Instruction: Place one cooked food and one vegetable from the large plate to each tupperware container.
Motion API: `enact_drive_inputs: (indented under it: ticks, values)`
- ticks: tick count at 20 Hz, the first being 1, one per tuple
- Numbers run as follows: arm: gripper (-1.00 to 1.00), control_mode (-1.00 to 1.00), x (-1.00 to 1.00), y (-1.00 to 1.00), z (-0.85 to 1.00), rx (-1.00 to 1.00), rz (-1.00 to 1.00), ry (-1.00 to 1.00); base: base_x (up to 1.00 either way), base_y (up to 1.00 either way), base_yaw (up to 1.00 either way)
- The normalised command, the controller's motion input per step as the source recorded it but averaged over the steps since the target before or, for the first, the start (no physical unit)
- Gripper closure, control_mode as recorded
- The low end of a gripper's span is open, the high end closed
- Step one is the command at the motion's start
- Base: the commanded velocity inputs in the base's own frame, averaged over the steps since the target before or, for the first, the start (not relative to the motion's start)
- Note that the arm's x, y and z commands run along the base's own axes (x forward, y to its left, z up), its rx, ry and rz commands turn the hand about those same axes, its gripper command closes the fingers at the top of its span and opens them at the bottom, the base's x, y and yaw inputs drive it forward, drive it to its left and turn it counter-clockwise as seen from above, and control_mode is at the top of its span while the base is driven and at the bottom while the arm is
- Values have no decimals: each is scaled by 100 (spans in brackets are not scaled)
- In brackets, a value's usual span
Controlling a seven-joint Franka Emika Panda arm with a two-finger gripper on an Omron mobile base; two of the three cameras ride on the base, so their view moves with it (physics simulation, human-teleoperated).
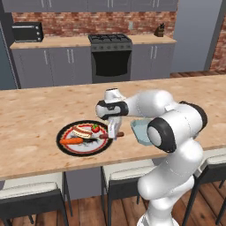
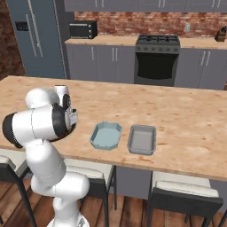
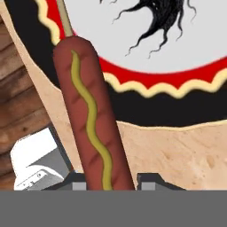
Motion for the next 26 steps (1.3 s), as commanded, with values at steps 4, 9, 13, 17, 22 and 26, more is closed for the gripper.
enact_drive_inputs:
  ticks: [4, 9, 13, 17, 22, 26]
  values:
    - [100, -100, -22, -53, 30, 0, -34, 2, 0, 0, 0]
    - [100, -100, -6, -66, 24, 0, -46, 6, 0, 0, 0]
    - [100, -100, -12, -66, 25, 0, -48, -1, 0, 0, 0]
    - [100, -100, -1, -86, 6, -2, -52, 1, 0, 0, 0]
    - [100, -100, 3, -67, 1, -10, -52, 1, 0, 0, 0]
    - [100, -100, 30, -26, 0, -26, -44, 0, 0, 0, 0]
